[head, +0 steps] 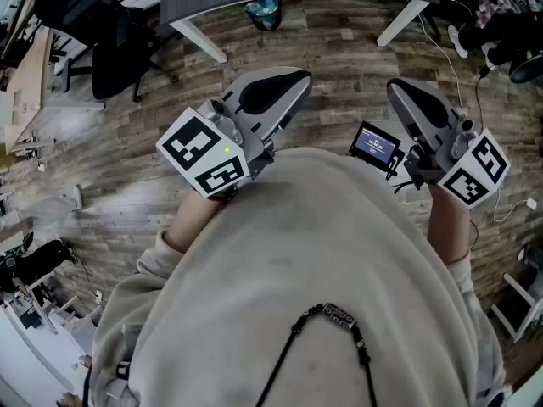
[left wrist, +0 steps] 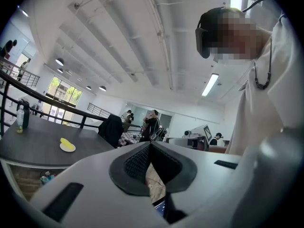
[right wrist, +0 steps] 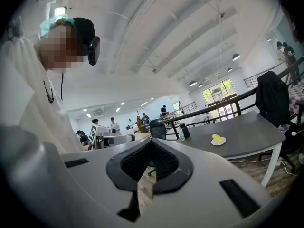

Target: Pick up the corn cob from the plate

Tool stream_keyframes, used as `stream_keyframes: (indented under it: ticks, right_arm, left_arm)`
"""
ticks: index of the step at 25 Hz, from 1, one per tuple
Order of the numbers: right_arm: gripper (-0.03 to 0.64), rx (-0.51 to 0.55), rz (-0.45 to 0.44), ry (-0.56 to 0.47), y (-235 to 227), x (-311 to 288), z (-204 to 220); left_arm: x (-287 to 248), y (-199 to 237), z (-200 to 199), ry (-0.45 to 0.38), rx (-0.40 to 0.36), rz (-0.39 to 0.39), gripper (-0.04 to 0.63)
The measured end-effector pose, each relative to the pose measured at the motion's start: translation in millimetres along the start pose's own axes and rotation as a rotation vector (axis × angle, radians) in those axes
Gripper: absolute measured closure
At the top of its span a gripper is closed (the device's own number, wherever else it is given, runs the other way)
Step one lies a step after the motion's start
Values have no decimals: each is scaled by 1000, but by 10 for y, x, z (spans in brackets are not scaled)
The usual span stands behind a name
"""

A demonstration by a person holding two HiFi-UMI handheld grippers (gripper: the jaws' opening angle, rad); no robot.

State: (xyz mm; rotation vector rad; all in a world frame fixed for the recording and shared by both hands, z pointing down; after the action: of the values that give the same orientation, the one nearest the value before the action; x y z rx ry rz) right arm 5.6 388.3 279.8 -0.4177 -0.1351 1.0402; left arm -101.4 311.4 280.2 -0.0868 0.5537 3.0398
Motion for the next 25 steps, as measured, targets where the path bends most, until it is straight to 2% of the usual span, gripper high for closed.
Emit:
stream_keyframes:
  ticks: [6,12,18,25]
  right_arm:
    - [601,-17,7,-17,-28,19,-20]
    - [601,-44,-15,-51,-18,29,-57]
    - [601,-68,-21,-50,-149,129,-37]
    - [601,-82,-28,-35,-386,336,81]
  left_arm:
    - [33,-8,-37,-5,20,6,589]
    - [61,-24,-24,7,8,-5,589]
    - [-80,-10,22,12,32,-21,589]
    - [-311,-69,154,71,34,-55,589]
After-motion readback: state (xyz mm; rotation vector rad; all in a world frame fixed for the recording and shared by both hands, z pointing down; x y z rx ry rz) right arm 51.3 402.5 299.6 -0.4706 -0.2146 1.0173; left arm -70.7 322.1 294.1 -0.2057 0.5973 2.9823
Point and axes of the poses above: the fingertips, and each gripper's own axes: x backward along the fingers, y to its left, z out of its underside, the point moved 1 cm from there along x, backward along the fingers, and after that the axes turned 7 degrees about -z, right-handed, at the moved point
